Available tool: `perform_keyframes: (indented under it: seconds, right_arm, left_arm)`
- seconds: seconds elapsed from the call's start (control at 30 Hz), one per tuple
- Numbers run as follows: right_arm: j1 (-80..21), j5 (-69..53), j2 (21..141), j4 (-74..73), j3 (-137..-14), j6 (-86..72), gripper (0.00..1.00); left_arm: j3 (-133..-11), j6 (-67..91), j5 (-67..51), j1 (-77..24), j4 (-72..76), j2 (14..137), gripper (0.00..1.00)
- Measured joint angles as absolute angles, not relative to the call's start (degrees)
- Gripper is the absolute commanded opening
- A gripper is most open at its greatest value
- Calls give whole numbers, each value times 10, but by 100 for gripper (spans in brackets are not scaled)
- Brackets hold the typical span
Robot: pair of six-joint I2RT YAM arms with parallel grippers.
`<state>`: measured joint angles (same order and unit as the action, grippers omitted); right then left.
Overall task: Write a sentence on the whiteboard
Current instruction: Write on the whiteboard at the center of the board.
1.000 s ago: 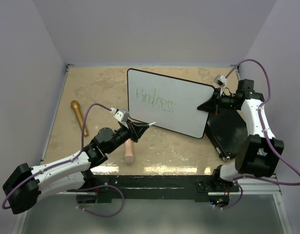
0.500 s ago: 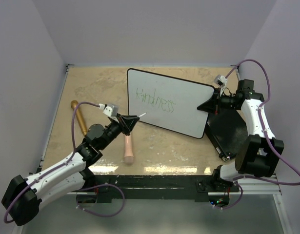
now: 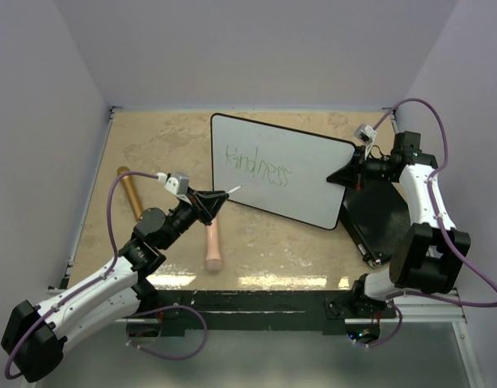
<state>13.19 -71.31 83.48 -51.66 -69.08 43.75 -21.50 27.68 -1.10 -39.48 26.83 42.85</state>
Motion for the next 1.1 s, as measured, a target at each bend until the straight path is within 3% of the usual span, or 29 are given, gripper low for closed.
perform_keyframes:
  seconds: [1.1]
  right_arm:
    - [132, -713, 836, -516, -691, 437, 0]
  left_arm:
    - [-197, 325, -58, -382, 291, 425, 0]
